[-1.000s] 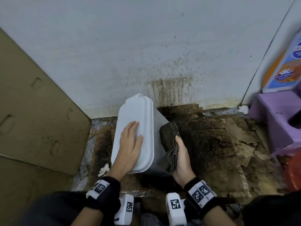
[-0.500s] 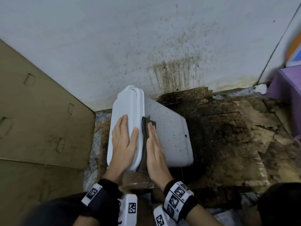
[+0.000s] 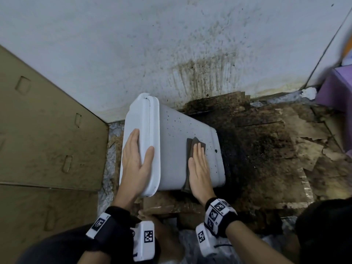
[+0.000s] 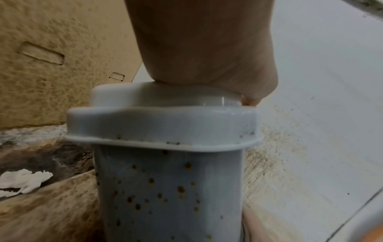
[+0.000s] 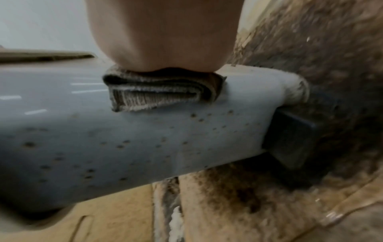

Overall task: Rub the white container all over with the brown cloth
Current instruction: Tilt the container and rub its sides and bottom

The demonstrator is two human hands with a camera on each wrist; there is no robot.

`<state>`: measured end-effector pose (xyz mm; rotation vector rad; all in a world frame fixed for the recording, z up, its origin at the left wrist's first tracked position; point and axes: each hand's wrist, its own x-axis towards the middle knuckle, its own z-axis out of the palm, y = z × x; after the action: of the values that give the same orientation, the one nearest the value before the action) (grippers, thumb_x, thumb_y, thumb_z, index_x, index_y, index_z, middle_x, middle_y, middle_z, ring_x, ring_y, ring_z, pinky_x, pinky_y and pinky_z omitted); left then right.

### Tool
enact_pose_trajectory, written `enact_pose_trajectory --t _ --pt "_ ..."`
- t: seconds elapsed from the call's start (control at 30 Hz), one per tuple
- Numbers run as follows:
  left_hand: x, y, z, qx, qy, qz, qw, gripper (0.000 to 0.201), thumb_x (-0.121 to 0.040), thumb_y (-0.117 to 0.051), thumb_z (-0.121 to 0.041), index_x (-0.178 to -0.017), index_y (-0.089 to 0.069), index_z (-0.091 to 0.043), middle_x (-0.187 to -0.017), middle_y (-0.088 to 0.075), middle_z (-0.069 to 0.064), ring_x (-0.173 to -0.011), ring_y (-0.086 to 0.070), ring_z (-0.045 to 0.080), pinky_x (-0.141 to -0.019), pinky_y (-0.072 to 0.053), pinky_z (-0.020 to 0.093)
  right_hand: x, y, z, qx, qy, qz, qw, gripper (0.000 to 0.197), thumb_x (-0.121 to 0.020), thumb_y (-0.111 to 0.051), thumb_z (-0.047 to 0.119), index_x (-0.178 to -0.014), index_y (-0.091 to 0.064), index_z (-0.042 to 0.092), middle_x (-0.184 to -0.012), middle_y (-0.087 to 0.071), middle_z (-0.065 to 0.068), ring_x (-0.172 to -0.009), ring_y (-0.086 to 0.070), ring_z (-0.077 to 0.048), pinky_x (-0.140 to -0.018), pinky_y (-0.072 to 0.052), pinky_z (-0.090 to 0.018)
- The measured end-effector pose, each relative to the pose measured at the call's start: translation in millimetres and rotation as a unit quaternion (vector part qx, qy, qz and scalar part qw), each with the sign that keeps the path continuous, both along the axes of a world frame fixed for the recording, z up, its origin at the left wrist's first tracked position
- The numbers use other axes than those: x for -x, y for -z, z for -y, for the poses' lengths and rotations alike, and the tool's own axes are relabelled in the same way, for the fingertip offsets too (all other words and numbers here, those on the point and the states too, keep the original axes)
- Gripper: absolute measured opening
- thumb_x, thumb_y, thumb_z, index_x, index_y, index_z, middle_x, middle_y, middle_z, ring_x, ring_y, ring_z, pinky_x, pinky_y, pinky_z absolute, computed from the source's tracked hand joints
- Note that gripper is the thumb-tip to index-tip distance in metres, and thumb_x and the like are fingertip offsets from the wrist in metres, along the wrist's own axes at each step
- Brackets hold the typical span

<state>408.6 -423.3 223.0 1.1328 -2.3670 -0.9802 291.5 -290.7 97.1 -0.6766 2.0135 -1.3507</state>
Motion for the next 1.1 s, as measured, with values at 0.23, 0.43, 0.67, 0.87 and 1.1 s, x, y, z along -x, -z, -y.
enact_pose_trajectory --t 0.23,0.43,0.67,0.87,1.1 --pt "-1 4 2 0.008 0.005 0.004 1.000 0.073 -0.103 -0.040 -0.054 -0.166 -0.015 -0.026 -0.162 -0.014 -0.023 -0.153 -0.011 -0.004 -0.132 -0.013 0.042 -41 -65 19 0.059 -0.074 -0.076 0.993 0.055 -0.111 -0.015 0.038 -0.163 0.002 0.031 -0.170 0.009 0.019 -0.153 0.014 0.005 -0.126 0.009 -0.027" --pt "0 2 2 0.013 0.001 0.004 1.000 0.076 -0.101 -0.039 -0.056 -0.165 -0.018 -0.022 -0.169 -0.019 -0.011 -0.154 -0.015 0.001 -0.131 -0.015 0.041 -15 -29 -1 0.057 -0.099 -0.135 0.984 0.056 -0.111 -0.020 0.032 -0.164 -0.002 0.027 -0.171 0.005 0.017 -0.157 0.005 -0.001 -0.128 -0.002 -0.031" --pt "-1 -2 2 0.005 -0.006 0.004 1.000 0.074 -0.100 -0.041 -0.056 -0.165 -0.020 -0.026 -0.165 -0.021 -0.017 -0.154 -0.015 0.001 -0.131 -0.015 0.042 21 49 -33 -0.038 -0.012 -0.017 0.999 0.055 -0.113 -0.014 0.034 -0.163 0.006 0.025 -0.169 0.018 0.012 -0.153 0.016 0.004 -0.129 0.000 -0.040" --pt "0 -2 1 0.013 -0.004 0.011 1.000 0.073 -0.101 -0.041 -0.053 -0.165 -0.020 -0.023 -0.170 -0.021 -0.009 -0.155 -0.016 0.006 -0.130 -0.017 0.047 1 17 -14 -0.023 0.001 -0.002 1.000 0.054 -0.113 -0.017 0.030 -0.163 0.003 0.025 -0.168 0.015 0.013 -0.154 0.017 0.002 -0.129 0.004 -0.037" --pt "2 -2 0 0.021 -0.007 0.016 1.000 0.073 -0.101 -0.042 -0.051 -0.165 -0.020 -0.023 -0.170 -0.022 -0.006 -0.155 -0.017 0.007 -0.130 -0.015 0.044 -31 -45 4 0.047 -0.093 -0.126 0.987 0.057 -0.112 -0.018 0.032 -0.164 0.003 0.024 -0.171 0.010 0.013 -0.155 0.014 0.001 -0.125 0.012 -0.024"
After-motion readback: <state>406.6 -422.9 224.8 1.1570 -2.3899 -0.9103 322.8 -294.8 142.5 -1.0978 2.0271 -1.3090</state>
